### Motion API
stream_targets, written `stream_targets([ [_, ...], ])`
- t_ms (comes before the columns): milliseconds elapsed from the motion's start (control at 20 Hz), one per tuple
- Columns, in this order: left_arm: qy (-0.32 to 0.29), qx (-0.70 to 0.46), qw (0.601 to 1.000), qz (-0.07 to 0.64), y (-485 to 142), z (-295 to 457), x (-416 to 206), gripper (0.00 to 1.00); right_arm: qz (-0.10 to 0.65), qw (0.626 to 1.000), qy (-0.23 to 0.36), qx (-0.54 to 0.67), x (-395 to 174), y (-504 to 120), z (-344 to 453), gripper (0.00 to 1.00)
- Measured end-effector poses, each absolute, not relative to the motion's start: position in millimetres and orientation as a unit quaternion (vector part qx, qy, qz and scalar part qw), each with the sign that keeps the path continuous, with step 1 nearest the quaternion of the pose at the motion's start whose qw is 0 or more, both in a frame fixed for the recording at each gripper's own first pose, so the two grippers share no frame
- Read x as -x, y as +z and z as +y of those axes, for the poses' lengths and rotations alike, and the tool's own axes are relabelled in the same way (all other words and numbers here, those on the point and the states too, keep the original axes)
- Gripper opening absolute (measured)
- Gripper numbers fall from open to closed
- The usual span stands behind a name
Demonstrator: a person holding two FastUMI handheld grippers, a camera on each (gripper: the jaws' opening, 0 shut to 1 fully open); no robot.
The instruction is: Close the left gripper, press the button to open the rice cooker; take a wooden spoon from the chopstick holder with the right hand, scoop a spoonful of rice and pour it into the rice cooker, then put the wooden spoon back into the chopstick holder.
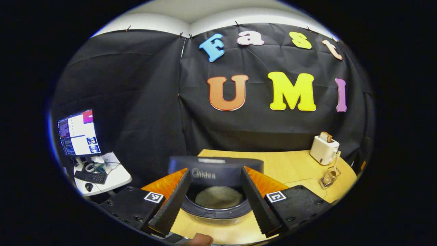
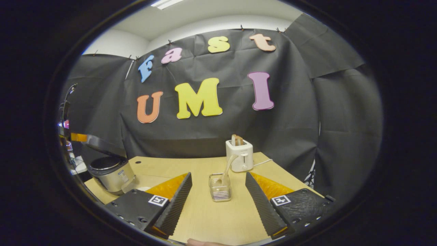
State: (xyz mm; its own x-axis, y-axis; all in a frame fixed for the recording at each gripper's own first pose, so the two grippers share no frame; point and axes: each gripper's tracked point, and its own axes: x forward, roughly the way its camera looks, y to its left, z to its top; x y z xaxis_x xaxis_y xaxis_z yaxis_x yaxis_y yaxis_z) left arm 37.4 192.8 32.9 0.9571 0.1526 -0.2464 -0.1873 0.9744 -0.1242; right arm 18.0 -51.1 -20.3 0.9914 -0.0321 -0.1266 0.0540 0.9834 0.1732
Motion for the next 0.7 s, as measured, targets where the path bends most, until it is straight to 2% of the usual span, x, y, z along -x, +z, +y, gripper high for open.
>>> stream_targets([
  [550, 0.041, 0.036, 0.997, 0.058, 24, 121, -8, 0.94, 0.098, 0.99, -0.053, -0.088, -62, -53, -71, 0.94],
  [700, 0.03, 0.02, 0.998, 0.048, 19, 102, -5, 0.94, 0.133, 0.983, -0.03, -0.122, -85, -69, -61, 0.96],
])
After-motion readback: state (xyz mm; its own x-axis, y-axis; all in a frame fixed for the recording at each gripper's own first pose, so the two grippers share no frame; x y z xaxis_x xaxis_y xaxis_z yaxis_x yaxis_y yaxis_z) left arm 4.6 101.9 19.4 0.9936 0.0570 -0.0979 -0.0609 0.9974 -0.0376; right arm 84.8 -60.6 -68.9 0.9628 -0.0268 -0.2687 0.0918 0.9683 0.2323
